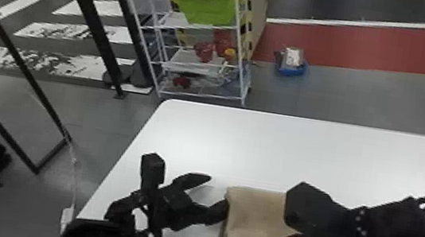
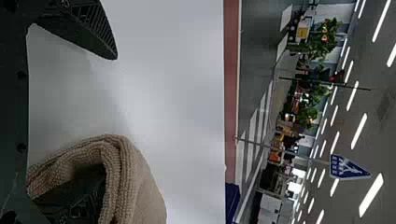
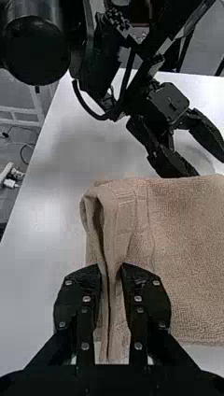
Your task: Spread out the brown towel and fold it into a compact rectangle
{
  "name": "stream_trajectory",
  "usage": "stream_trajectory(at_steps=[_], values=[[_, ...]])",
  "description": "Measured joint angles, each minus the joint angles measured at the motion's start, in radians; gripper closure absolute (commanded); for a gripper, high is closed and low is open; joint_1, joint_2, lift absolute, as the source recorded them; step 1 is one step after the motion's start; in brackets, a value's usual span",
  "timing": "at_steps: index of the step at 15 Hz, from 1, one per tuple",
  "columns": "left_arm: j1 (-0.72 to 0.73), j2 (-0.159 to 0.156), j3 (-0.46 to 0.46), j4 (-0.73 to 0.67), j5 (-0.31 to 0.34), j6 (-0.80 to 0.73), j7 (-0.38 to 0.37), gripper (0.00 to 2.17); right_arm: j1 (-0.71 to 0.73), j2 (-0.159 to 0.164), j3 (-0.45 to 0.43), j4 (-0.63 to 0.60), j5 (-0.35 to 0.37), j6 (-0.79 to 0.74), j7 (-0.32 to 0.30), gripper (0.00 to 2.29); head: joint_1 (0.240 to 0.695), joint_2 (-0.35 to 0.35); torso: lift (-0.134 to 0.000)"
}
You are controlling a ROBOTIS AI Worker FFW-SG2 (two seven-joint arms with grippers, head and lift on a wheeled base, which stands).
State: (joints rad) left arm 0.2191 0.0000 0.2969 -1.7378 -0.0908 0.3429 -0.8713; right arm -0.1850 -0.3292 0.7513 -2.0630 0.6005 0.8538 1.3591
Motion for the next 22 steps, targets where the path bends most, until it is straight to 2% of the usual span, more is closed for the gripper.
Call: stream_trajectory(at_steps=[3, 4, 6, 8, 9, 17, 22], values=[[0.004, 0.0, 0.001, -0.004, 0.0, 0.0, -0.001, 0.07, 0.007, 0.011, -0.106, -0.006, -0.152, 0.055, 0.0, 0.12, 0.695, 0.35, -0.124], [0.004, 0.0, 0.001, -0.004, 0.0, 0.0, -0.002, 0.07, 0.012, 0.021, -0.153, -0.007, -0.213, 0.069, 0.0, 0.25, 0.695, 0.35, -0.124], [0.005, 0.0, 0.002, -0.005, 0.001, 0.0, -0.003, 0.07, 0.019, 0.042, -0.215, -0.004, -0.287, 0.084, 0.0, 0.71, 0.695, 0.35, -0.124], [0.006, 0.0, 0.002, -0.005, 0.001, 0.0, -0.005, 0.07, 0.023, 0.055, -0.23, 0.019, -0.299, 0.083, 0.0, 1.75, 0.695, 0.35, -0.124], [0.006, 0.0, 0.002, -0.006, 0.001, 0.0, -0.005, 0.07, 0.024, 0.06, -0.225, 0.031, -0.294, 0.077, 0.0, 1.84, 0.695, 0.35, -0.124], [0.008, 0.0, 0.002, -0.008, 0.001, -0.002, -0.009, 0.07, 0.025, 0.101, -0.092, 0.139, -0.148, -0.03, 0.0, 1.93, 0.695, 0.35, -0.124], [0.018, 0.0, 0.015, -0.031, 0.003, -0.003, -0.022, 0.06, 0.025, 0.103, -0.076, 0.158, -0.109, -0.044, 0.0, 1.93, 0.695, 0.35, -0.124]])
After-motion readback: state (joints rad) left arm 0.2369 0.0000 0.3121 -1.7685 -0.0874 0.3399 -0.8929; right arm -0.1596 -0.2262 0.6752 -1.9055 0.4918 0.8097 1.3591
